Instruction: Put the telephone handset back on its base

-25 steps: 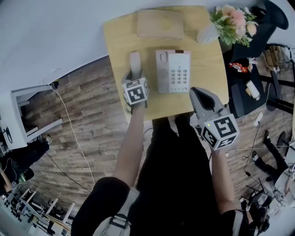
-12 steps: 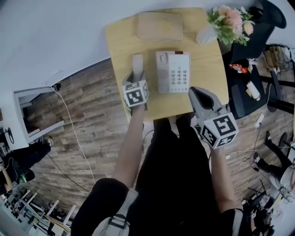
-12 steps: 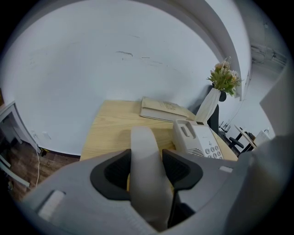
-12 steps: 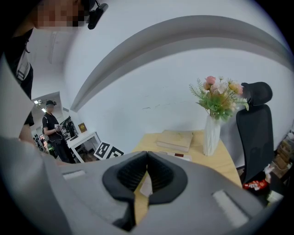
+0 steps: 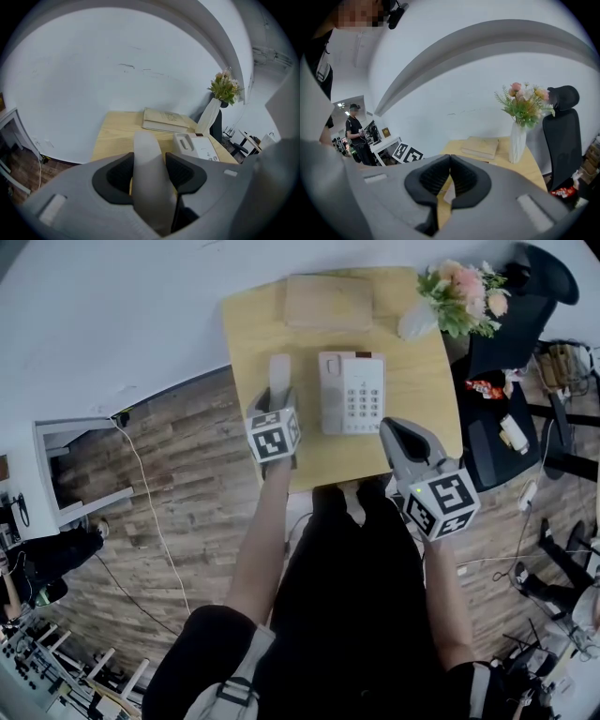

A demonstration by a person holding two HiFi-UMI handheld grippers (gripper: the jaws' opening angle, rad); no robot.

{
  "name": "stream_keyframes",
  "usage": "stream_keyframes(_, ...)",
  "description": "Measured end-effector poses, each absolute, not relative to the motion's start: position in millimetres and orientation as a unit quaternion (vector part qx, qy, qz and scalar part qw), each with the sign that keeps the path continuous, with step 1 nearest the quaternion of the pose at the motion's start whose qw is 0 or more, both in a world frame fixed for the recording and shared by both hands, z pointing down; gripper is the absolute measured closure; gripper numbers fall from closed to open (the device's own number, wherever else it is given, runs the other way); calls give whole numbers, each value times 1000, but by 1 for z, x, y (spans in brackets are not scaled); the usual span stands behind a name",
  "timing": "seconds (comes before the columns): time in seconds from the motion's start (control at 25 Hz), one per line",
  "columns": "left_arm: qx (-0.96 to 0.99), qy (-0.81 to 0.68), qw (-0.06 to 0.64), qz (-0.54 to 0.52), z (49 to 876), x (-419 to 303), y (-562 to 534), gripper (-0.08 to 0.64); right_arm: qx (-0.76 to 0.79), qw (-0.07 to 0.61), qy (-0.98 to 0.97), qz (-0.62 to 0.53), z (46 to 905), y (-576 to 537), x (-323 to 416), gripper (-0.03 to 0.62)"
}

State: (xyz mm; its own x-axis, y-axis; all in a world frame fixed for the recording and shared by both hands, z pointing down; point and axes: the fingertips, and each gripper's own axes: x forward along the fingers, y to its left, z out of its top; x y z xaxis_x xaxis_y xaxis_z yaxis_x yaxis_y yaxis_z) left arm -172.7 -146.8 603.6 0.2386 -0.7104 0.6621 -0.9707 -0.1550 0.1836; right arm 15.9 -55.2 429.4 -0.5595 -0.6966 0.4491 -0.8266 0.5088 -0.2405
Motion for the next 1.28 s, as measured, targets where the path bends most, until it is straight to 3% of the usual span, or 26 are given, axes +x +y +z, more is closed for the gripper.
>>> stream_keyframes(0.52, 714, -610, 285, 191, 568, -160, -135, 337, 408, 135, -877, 217, 418, -64, 36, 589)
stream_keyframes(1.28, 727, -600, 279, 182, 554, -87, -132, 337, 405, 131, -880, 211, 406, -66, 95, 588)
